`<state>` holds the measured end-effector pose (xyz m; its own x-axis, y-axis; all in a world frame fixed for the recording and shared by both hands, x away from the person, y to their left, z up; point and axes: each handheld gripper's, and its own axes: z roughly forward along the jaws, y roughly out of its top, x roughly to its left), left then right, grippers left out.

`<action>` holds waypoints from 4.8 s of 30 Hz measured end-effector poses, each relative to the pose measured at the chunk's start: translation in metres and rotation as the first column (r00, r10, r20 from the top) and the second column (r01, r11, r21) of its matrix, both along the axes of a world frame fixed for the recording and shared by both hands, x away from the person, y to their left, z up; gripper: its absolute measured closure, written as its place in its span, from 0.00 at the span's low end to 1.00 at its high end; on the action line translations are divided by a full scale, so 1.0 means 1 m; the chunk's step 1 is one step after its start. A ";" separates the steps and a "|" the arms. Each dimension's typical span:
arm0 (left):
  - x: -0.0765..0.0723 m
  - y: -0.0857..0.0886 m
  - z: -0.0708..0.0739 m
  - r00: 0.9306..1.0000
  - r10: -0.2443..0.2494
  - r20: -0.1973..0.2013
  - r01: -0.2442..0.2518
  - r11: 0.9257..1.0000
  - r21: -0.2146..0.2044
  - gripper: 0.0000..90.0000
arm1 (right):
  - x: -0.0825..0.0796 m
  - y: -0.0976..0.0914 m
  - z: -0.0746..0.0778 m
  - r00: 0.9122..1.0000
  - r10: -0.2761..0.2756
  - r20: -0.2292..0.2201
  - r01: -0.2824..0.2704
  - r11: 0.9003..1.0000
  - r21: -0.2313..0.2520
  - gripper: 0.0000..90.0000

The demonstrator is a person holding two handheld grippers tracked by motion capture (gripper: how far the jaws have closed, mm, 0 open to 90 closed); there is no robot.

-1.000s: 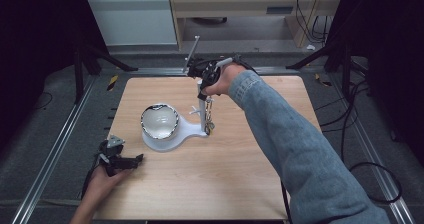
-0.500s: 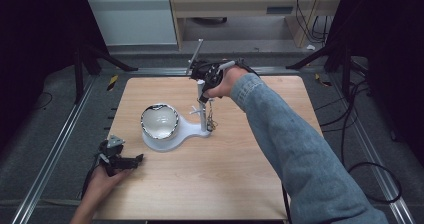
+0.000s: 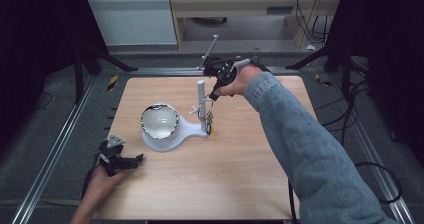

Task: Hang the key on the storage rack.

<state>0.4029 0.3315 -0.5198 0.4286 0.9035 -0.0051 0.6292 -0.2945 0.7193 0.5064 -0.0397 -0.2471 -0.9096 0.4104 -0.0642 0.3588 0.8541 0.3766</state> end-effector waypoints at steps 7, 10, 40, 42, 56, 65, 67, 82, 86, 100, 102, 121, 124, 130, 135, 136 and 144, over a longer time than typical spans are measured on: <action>0.000 0.000 0.000 1.000 0.000 0.000 0.000 1.000 -0.001 0.00 | 0.002 -0.016 0.001 0.999 -0.034 0.009 0.034 0.999 0.013 0.79; 0.000 0.000 0.000 1.000 0.000 0.000 0.000 1.000 -0.001 0.00 | 0.004 -0.024 0.000 0.998 -0.053 0.018 0.053 0.999 0.014 0.74; 0.000 0.000 0.000 1.000 0.002 0.000 -0.002 1.000 -0.003 0.00 | 0.015 -0.080 -0.025 0.961 -0.214 0.178 0.205 0.977 0.065 0.10; 0.000 0.000 0.000 1.000 0.002 0.001 -0.002 1.000 -0.004 0.00 | 0.017 -0.085 -0.029 0.958 -0.224 0.177 0.216 0.974 0.063 0.08; 0.000 0.000 0.000 1.000 0.002 0.002 -0.002 1.000 -0.005 0.00 | 0.016 -0.112 -0.059 0.958 -0.232 0.170 0.215 0.970 0.112 0.06; 0.000 0.000 0.000 1.000 0.001 0.001 -0.001 1.000 -0.003 0.00 | 0.014 -0.125 -0.080 0.940 -0.269 0.210 0.251 0.962 0.110 0.08; 0.000 0.000 0.000 1.000 0.001 0.001 -0.001 1.000 -0.003 0.00 | 0.014 -0.130 -0.084 0.938 -0.279 0.205 0.261 0.959 0.114 0.08; 0.000 0.000 0.000 1.000 0.001 0.001 -0.001 1.000 -0.003 0.00 | 0.007 -0.151 -0.103 0.911 -0.322 0.256 0.300 0.946 0.122 0.11; 0.000 0.000 0.000 1.000 0.001 0.001 -0.001 1.000 -0.003 0.00 | 0.003 -0.158 -0.111 0.901 -0.337 0.272 0.306 0.940 0.152 0.11; 0.000 0.000 0.000 1.000 0.001 0.001 -0.001 1.000 -0.003 0.00 | -0.010 -0.186 -0.157 0.878 -0.403 0.260 0.357 0.911 0.206 0.12; 0.000 0.000 0.000 1.000 0.001 0.001 -0.001 1.000 -0.003 0.00 | -0.013 -0.189 -0.165 0.874 -0.414 0.253 0.366 0.905 0.216 0.12; 0.000 0.000 0.000 1.000 0.003 0.001 -0.003 1.000 -0.003 0.00 | -0.035 -0.217 -0.231 0.839 -0.518 0.169 0.466 0.843 0.271 0.12; 0.000 0.000 0.000 1.000 0.004 0.001 -0.004 1.000 -0.003 0.00 | -0.034 -0.225 -0.235 0.819 -0.552 0.159 0.494 0.818 0.295 0.11; 0.000 0.000 0.000 1.000 0.004 0.001 -0.004 1.000 -0.003 0.00 | -0.028 -0.236 -0.240 0.780 -0.610 0.139 0.542 0.770 0.337 0.10; 0.000 0.000 0.000 1.000 0.004 0.001 -0.004 1.000 -0.003 0.00 | -0.023 -0.238 -0.245 0.756 -0.642 0.128 0.570 0.742 0.354 0.09; 0.000 0.000 0.000 1.000 0.004 0.001 -0.004 1.000 -0.003 0.00 | -0.022 -0.238 -0.246 0.755 -0.644 0.123 0.574 0.740 0.351 0.08; 0.000 0.000 0.000 1.000 0.004 0.001 -0.004 1.000 -0.004 0.00 | -0.021 -0.235 -0.255 0.744 -0.658 0.121 0.586 0.728 0.355 0.03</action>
